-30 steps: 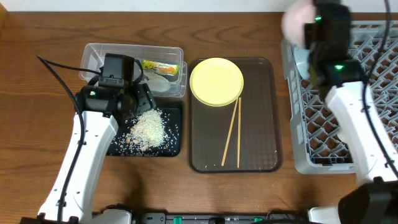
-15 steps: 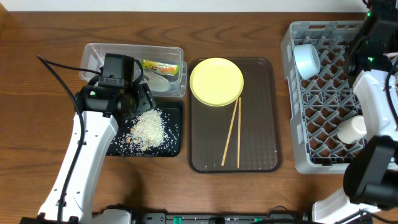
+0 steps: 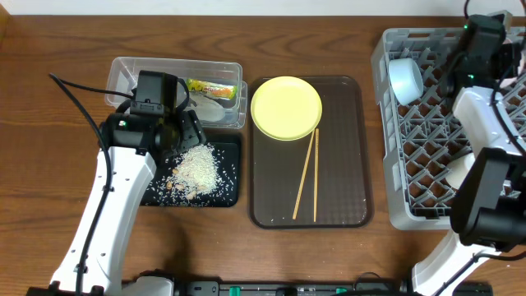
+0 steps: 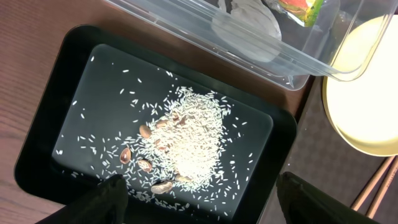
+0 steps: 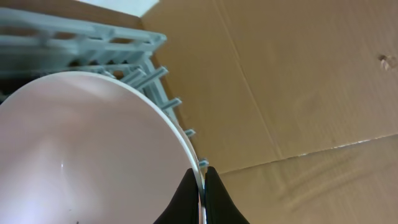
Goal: Sort waste into correct bins and load items into the dishwasher rack
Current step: 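Carry the white cup right and place it into the rack, then move the right gripper back to the yellow plate and grasp its rim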
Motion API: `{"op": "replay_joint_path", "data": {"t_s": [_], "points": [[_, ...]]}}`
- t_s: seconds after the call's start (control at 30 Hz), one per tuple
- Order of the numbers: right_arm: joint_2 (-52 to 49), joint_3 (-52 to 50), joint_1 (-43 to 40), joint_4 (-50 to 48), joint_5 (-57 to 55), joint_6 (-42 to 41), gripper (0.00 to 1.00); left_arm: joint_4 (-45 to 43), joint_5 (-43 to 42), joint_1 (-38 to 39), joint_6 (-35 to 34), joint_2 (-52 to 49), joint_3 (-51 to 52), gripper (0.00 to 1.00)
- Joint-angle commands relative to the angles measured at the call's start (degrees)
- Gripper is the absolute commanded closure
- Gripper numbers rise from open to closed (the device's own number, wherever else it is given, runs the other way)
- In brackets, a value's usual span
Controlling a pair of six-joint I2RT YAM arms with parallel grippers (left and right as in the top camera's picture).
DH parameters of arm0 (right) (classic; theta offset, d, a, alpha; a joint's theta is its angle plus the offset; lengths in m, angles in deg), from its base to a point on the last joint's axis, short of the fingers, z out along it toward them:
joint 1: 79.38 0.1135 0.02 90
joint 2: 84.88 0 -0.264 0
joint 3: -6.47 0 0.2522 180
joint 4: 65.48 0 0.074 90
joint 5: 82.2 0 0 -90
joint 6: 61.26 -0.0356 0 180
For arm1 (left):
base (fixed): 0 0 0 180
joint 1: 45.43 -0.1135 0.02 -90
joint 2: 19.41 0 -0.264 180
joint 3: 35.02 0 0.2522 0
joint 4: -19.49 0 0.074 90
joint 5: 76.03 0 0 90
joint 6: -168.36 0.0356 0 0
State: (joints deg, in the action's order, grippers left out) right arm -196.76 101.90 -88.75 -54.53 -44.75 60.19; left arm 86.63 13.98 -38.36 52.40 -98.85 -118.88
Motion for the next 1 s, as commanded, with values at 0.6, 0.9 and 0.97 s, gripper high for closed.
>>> {"op": "replay_joint_path", "data": {"t_s": [0.6,0.9,0.97], "points": [[-4.31,0.07,3.58,-12.39,-10.4,11.23,0.99,0.15,0.63,-0.26,-0.76,0.35,-0.5,0.21],[-6.03,0.04,3.69,-9.6,-10.19,9.73,0.99,0.15,0.63,-0.26,-0.76,0.35,-0.5,0.21],[-6.45,0.0,4.11,-9.07,-9.92,8.85,0.99,0.15,0.63,-0.26,-0.76,0.35,-0.5,0.21]]}}
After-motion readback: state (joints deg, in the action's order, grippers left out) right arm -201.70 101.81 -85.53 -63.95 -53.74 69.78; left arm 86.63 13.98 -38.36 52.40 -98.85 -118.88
